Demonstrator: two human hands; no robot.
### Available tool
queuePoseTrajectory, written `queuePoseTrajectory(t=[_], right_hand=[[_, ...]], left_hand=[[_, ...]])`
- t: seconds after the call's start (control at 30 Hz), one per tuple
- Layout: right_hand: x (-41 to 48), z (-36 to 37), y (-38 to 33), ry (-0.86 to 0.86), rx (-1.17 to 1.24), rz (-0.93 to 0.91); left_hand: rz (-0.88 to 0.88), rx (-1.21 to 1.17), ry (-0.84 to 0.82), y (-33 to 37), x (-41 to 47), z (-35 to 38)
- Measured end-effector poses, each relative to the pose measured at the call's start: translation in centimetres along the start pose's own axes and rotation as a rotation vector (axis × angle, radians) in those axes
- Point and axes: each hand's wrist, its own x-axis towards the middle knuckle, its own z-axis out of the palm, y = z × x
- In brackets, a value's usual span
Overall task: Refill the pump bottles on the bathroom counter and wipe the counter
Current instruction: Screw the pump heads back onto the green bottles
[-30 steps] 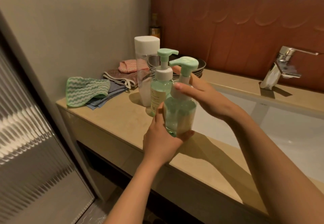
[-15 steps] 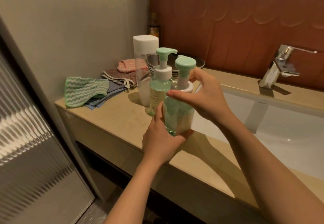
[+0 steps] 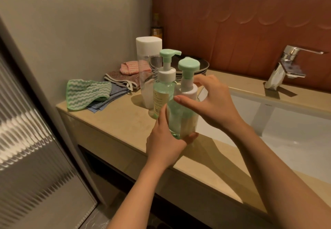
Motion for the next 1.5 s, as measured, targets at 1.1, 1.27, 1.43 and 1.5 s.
queuePoseTrajectory(t=[1.1,1.27,1.43,1.5], right_hand=[[0.4,0.9,-0.5,0.183,-0.226,-0.04],[-0.1,1.5,-0.8,0.244,-0.351,0.0],[1.0,-1.4,0.4,-0.321,0.307,0.077],[1.5,-2.0,0.8,-0.475,0.475,0.065]], left_hand=[[-0.031,-0.022,0.009,0.0,0.0,0.1],[-0.011,-0.026,0.017,0.0,-0.2,0.0],[0.006,-0.019,0.001,-0.1,0.0,0.0],[0.008,-0.014,-0.006,-0.1,0.0,0.0]])
